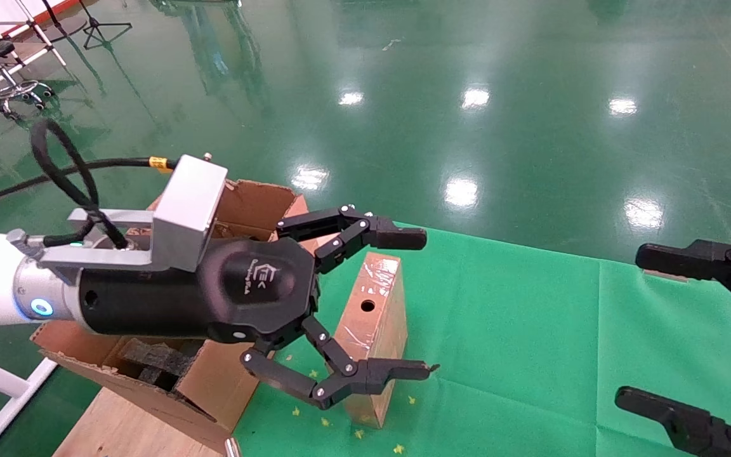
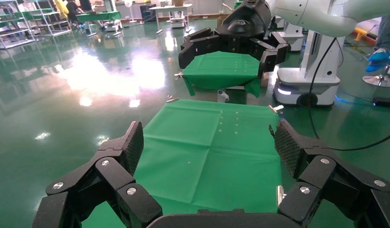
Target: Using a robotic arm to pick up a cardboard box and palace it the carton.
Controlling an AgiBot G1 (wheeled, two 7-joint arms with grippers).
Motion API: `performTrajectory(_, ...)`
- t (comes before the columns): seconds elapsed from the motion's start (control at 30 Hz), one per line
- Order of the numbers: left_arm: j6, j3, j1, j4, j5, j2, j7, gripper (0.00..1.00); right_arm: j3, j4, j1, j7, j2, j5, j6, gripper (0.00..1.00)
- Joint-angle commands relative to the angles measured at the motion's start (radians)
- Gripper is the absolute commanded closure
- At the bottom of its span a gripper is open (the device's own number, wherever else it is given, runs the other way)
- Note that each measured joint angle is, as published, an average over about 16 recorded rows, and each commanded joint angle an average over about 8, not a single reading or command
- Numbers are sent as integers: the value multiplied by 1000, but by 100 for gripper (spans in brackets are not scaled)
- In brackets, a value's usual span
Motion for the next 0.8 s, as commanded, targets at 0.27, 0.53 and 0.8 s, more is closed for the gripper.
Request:
performTrajectory(0.27,0,0,0,0,0,0,0,0,0,0,0,0,0,0,0,0)
performTrajectory(0.53,0,0,1,-1,0,0,0,0,0,0,0,0,0,0,0,14)
performTrajectory(0.8,-18,43,-46,-31,142,-46,-44,0,0,0,0,0,0,0,0,100)
